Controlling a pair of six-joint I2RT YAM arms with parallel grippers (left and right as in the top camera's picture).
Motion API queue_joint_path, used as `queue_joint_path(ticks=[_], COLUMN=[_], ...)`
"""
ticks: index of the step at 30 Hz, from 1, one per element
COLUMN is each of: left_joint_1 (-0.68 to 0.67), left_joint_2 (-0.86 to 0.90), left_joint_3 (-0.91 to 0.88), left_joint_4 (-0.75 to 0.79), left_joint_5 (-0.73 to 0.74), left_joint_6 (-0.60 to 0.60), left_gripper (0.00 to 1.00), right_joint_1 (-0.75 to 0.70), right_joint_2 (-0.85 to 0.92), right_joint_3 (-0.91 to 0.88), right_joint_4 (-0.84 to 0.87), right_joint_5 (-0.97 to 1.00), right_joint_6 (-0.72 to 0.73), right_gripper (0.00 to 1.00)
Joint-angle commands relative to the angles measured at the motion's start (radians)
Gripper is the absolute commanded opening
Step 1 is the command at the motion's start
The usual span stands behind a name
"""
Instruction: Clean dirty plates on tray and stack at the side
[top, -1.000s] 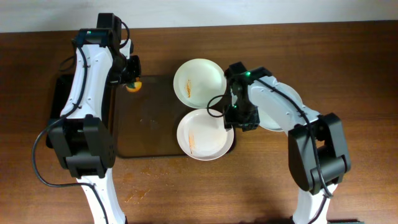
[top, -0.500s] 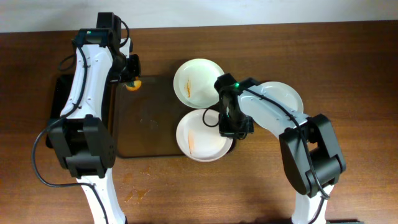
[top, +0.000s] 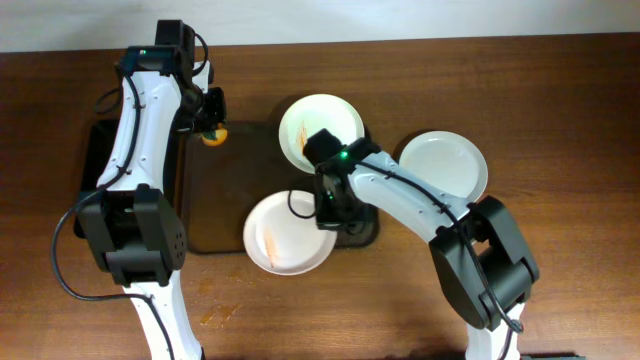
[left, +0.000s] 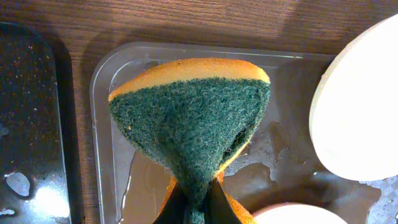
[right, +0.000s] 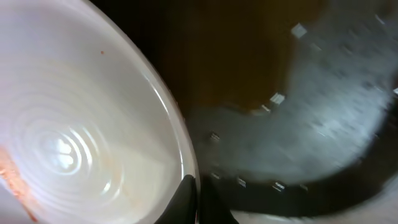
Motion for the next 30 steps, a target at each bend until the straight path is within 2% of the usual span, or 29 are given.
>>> queue_joint_path(ticks=[1,6,12,13,14,16,23,26,30], left_joint_1=[0.003,0.003,0.003,0.003,0.003,0.003,0.003,0.003,0.003], left_joint_2=[0.005,0.005,0.005,0.005,0.005,0.005,0.005,0.005,0.005], left_joint_3=[-0.007,-0.007,-0.007,-0.007,-0.007,-0.007,-0.011,-0.023,-0.062], left_joint_4=[0.002,0.002,0.002,0.002,0.002,0.001,-0.079,-0.089,-0.100], left_joint_5=[-0.011,-0.011,-0.011,-0.011,-0.011,-0.011,-0.011,-0.011,-0.010], left_joint_6=[0.009,0.009,0.009,0.009,0.009,0.009,0.008,-0.006,-0.026], left_gripper=[0.01,0.01,0.01,0.01,0.01,0.01,0.01,0.01,0.01], right_joint_1=[0.001,0.055,0.124,0.124,0.123,0.115,0.091,0.081,0.076], right_joint_2=[-0.011,0.016,0.052,0.052,0.052,0.052,0.098,0.114,0.128], right_joint_3=[0.023,0.021,0.021,0.021,0.021,0.021,0.021,0.024,0.024], right_joint_4=[0.081,0.257,0.316,0.320,0.320,0.325,0.404,0.439,0.439], right_joint_5=[0.045,0.129,0.162,0.166,0.174,0.194,0.085,0.034,0.031], right_joint_6=[0.172,0.246,0.253,0.252,0.252,0.252,0.187,0.161,0.162], right_gripper=[0.04,0.04,0.06,0.15,0.31,0.35,0.34,0.26,0.24])
